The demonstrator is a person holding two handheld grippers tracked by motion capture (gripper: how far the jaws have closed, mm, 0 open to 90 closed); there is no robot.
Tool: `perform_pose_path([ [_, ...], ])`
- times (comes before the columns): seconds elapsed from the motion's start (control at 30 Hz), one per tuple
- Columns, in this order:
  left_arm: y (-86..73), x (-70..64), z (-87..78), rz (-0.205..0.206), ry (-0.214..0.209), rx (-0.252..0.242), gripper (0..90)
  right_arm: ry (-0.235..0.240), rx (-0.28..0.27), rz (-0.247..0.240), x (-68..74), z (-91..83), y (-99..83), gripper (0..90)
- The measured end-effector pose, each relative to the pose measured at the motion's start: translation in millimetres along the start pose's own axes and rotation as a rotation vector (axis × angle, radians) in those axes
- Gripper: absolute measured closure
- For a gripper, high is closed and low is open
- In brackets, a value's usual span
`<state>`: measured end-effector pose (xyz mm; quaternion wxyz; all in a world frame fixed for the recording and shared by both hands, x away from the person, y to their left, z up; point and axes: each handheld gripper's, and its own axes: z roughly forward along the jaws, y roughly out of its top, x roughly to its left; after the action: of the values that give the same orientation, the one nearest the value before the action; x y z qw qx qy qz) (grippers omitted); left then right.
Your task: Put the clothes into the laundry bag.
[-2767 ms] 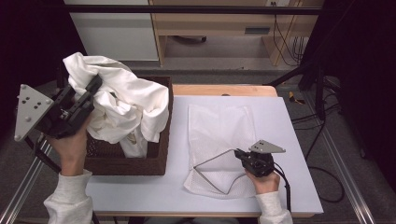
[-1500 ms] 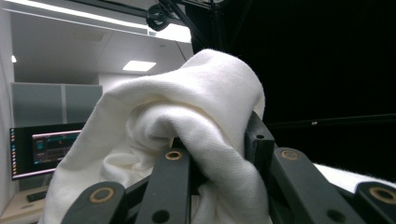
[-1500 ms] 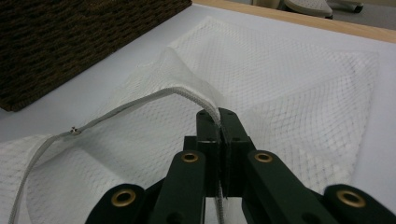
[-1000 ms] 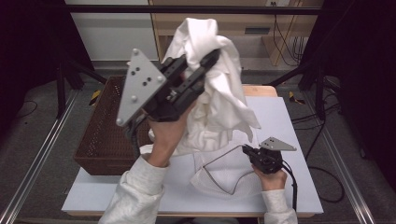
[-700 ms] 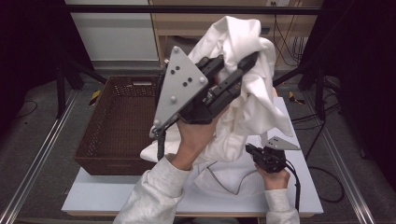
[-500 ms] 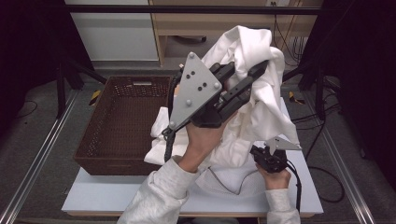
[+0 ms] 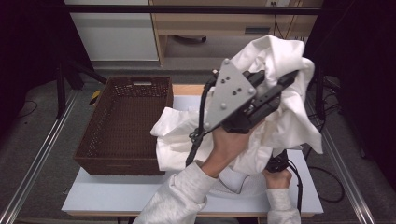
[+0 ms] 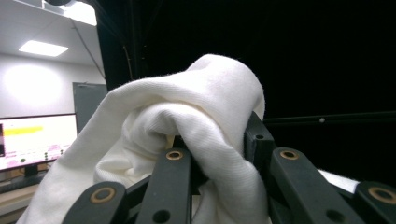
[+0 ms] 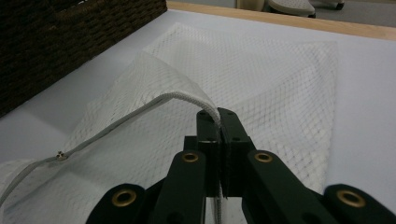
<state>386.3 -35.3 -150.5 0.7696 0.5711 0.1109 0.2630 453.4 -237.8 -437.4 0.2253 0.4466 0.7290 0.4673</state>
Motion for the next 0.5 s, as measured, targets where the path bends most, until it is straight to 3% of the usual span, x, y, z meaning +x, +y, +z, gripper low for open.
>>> perform_pose_path([
  [0.13,4.6,-9.9,4.8,0.036,-0.014,-0.011,74.8,-0.004,-0.003,0.005,-1.7,-2.5,-0.1,88.7],
  [0.23,1.8,-7.6,1.3,0.039,-0.012,-0.001,74.8,-0.002,-0.016,0.009,-5.3,-5.1,-0.6,88.7],
  [0.27,-0.3,-5.1,-1.4,0.039,-0.008,0.004,74.8,0.0,-0.022,-0.015,-8.2,-5.6,-1.7,88.7],
  [0.37,-8.6,7.0,-15.7,0.035,0.007,0.013,74.8,-0.005,-0.022,-0.01,-12.0,-6.7,-3.3,88.7],
  [0.5,-14.4,27.0,-50.4,0.039,0.036,0.021,74.7,-0.014,-0.016,0.011,-12.9,-4.6,-4.4,88.7],
])
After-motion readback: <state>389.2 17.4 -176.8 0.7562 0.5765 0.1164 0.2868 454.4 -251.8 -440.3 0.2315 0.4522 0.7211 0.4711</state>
